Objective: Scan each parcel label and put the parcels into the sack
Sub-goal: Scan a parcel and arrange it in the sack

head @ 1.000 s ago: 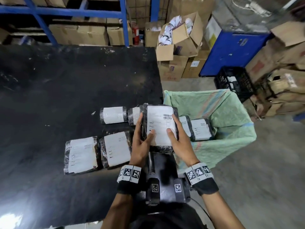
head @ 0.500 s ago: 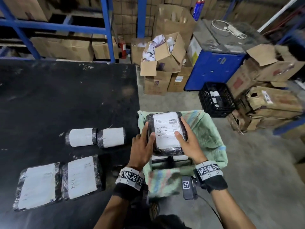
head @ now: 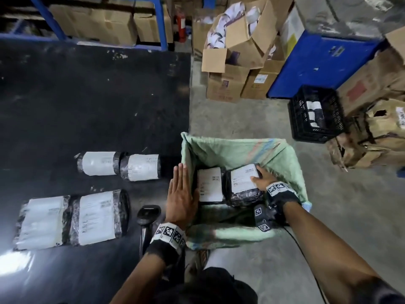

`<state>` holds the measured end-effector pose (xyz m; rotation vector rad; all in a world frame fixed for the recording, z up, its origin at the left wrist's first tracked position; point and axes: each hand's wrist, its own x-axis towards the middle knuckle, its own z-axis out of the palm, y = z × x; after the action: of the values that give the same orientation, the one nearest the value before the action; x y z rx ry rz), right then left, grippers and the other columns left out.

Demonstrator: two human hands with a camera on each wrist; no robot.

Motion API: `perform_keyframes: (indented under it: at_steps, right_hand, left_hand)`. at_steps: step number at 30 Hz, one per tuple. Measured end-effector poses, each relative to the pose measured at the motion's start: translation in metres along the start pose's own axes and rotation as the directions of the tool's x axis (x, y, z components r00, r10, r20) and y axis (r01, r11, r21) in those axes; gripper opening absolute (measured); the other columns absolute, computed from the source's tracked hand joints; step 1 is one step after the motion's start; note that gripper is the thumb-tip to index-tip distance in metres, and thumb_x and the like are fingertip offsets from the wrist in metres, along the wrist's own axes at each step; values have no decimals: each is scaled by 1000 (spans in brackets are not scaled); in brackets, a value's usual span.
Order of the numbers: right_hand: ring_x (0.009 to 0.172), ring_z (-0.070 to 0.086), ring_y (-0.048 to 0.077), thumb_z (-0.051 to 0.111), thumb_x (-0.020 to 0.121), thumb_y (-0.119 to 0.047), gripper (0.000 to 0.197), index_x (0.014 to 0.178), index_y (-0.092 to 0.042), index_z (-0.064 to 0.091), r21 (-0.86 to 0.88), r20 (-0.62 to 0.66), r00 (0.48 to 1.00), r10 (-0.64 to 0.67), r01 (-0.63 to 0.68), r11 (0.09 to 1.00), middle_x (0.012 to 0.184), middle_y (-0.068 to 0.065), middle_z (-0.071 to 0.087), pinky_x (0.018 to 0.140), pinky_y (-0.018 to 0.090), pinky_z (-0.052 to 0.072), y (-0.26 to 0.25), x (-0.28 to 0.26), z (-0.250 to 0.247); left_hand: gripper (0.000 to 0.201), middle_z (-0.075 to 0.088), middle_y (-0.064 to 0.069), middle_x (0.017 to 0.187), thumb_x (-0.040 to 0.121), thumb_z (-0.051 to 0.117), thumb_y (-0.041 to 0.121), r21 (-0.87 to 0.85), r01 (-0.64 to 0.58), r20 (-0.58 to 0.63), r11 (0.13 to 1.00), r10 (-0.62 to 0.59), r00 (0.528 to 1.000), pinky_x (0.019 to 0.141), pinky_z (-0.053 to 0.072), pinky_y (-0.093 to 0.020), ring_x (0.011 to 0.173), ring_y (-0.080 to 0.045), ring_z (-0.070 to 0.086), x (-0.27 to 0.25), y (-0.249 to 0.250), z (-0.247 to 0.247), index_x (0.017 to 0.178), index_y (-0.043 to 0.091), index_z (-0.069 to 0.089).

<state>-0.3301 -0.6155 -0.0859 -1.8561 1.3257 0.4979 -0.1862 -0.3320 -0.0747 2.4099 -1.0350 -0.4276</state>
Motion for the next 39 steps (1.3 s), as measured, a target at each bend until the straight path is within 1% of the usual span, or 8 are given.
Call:
perform_keyframes:
  at_steps: [4, 8, 18, 23, 28, 31, 33, 39]
  right_hand:
    - [140, 42, 39, 57, 96, -39, 74, 158, -38, 16, -13, -61, 998, 33, -34, 999, 162, 8, 29, 117, 47, 34, 23, 30, 13]
    - [89, 63, 35, 55, 97, -38, 73, 156, -44, 14, 1, -173, 984, 33, -33, 999, 140, 12, 58, 78, 35, 51, 37, 48, 31]
    - [137, 37, 45, 62, 93, -27, 86, 159, -32, 7, -3, -174, 978, 111, -113, 994, 154, 28, 30, 115, 44, 32, 59, 64, 70]
    - [139, 36, 37, 52, 99, -31, 75, 160, -26, 9, -65, -191, 965, 181, -197, 978, 155, 25, 28, 109, 31, 29, 50, 68, 76]
    - [138, 36, 46, 56, 93, -35, 88, 160, -29, -2, -186, -102, 974, 203, -219, 958, 154, 31, 23, 113, 47, 35, 36, 63, 63]
    - [137, 43, 41, 58, 91, -41, 78, 157, -20, 22, -222, -57, 984, 167, -176, 959, 154, 23, 36, 112, 46, 39, 20, 61, 48]
    - [135, 47, 35, 56, 95, -38, 58, 147, -14, 45, -241, -27, 994, 107, -110, 964, 152, 15, 44, 110, 38, 39, -4, 43, 32]
    - [143, 39, 27, 43, 104, -31, 46, 147, -13, 47, -219, -95, 985, -144, 121, 968, 156, 8, 41, 116, 31, 28, -68, -20, 2]
  left_hand:
    - [80, 4, -12, 174, 97, 27, 41, 21, 37, -10, 999, -36, 999, 130, 17, -44, 162, -27, 1, 1, 3, 7, 165, 4, 5]
    - [83, 3, -11, 174, 94, 33, 36, 42, 43, -18, 998, -42, 999, 131, 16, -43, 163, -25, 0, 3, 2, 8, 165, 5, 4]
    - [80, 6, -13, 174, 92, 30, 30, 52, 54, 20, 997, -56, 998, 130, 21, -50, 163, -25, 1, 10, 0, 14, 164, 2, 8]
    - [79, 4, -11, 174, 93, 31, 27, 62, 35, 15, 998, -35, 999, 130, 19, -49, 163, -24, -1, 10, -4, 16, 165, 3, 6]
    - [82, 2, -11, 174, 89, 25, 30, 41, 52, 32, 998, -53, 998, 131, 15, -46, 162, -24, -2, 9, 0, 7, 165, 5, 4]
    - [88, 3, -12, 175, 92, 50, 17, 39, 54, 34, 998, -55, 998, 130, 20, -49, 162, -26, -1, 7, 0, 2, 165, 5, 3]
    - [90, 12, -16, 173, 92, 58, 16, 39, 68, 43, 997, -70, 997, 128, 25, -53, 162, -30, 7, 5, 2, -3, 165, 5, 8]
    - [71, 62, -21, 140, 91, 33, 47, 107, 37, 33, 994, -40, 999, 104, 49, -53, 129, -44, 58, 4, -9, -44, 151, 13, 50]
